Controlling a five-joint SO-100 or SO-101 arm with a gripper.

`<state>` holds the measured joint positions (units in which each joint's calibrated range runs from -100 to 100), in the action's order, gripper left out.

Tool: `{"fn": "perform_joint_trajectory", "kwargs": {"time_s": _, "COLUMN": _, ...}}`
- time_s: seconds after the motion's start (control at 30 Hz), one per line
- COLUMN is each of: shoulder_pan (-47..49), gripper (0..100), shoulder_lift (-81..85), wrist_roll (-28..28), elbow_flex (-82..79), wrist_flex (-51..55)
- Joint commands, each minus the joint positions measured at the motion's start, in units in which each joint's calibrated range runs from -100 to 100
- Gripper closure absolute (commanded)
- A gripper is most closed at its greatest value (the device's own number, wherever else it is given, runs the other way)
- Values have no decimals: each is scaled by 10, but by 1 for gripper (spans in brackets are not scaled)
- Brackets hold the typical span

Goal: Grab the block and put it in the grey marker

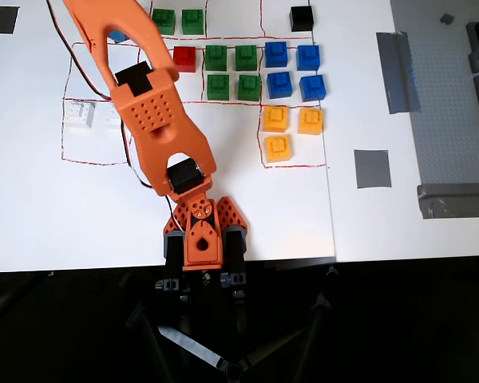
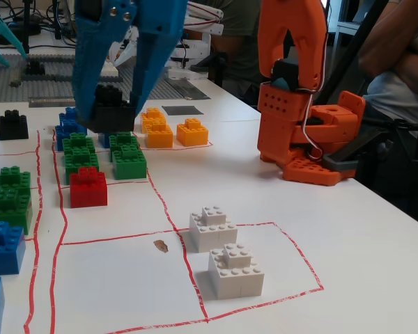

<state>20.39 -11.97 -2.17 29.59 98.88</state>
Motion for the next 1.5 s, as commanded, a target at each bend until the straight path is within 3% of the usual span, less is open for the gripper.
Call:
{"fn": "perform_joint_trajectory", "kwargs": {"time_s": 0.0, "shoulder_pan": -68, "gripper": 100, "shoulder_lift": 121, "wrist_roll": 21, "elbow_flex": -27, "wrist_flex": 5}}
{"fn": "perform_joint_trajectory", "kwargs": {"time_s": 0.57, "shoulder_pan": -469, "gripper": 100, "shoulder_lift": 222, "wrist_roll": 161, "elbow_flex": -254, "wrist_flex": 4}}
{"fn": "perform_joint_trajectory", "kwargs": {"time_s": 1.03, "shoulder_pan": -780, "gripper": 100, "shoulder_lift": 154, "wrist_roll": 307, "elbow_flex": -243, "wrist_flex": -45}}
{"fn": "perform_joint_trajectory", "kwargs": {"time_s": 1.47, "shoulder_pan": -943, "gripper": 100, "shoulder_lift": 32, "wrist_roll": 421, "elbow_flex": -150, "wrist_flex": -120}}
